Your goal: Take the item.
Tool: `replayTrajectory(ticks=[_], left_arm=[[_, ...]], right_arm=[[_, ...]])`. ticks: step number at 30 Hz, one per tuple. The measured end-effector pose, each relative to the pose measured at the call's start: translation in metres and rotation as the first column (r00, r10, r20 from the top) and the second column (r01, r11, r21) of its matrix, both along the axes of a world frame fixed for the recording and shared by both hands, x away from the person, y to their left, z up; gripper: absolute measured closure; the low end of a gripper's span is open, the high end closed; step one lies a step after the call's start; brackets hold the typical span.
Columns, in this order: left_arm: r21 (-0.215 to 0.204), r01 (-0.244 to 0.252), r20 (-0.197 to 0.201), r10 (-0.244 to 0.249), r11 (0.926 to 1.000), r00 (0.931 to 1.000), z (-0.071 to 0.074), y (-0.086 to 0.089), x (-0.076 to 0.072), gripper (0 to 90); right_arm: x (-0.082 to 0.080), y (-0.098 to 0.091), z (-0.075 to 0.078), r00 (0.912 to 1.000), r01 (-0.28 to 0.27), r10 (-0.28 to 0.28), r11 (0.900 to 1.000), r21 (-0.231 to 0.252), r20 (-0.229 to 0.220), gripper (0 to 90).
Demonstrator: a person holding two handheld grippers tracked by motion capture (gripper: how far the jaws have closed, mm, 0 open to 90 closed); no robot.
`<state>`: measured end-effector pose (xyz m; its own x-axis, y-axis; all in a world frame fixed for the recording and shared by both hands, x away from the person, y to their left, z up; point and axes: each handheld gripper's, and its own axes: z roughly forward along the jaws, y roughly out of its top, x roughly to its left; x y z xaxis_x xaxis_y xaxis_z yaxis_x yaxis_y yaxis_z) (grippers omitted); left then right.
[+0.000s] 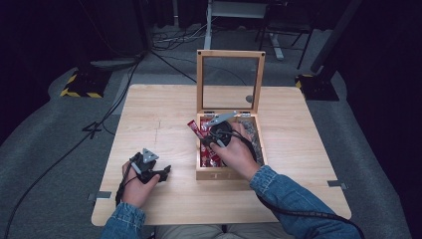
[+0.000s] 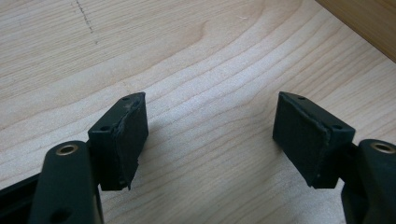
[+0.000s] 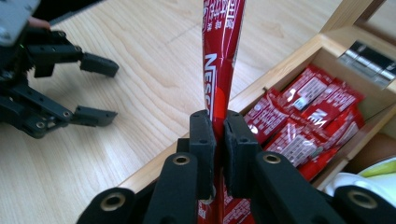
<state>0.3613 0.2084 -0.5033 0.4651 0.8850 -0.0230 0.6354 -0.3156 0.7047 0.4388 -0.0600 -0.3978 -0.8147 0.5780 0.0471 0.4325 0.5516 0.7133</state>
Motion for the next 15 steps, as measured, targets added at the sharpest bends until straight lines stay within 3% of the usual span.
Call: replayTrajectory(ticks=[15], left_arm=[[-0.002,0.0,0.0,0.0,1.0,1.0,0.0,0.0,0.0,27.0]], right_arm=[[0.0,-0.014,0.022,0.999,0.009,-0.011,0.9982,0.06,0.043,83.8]])
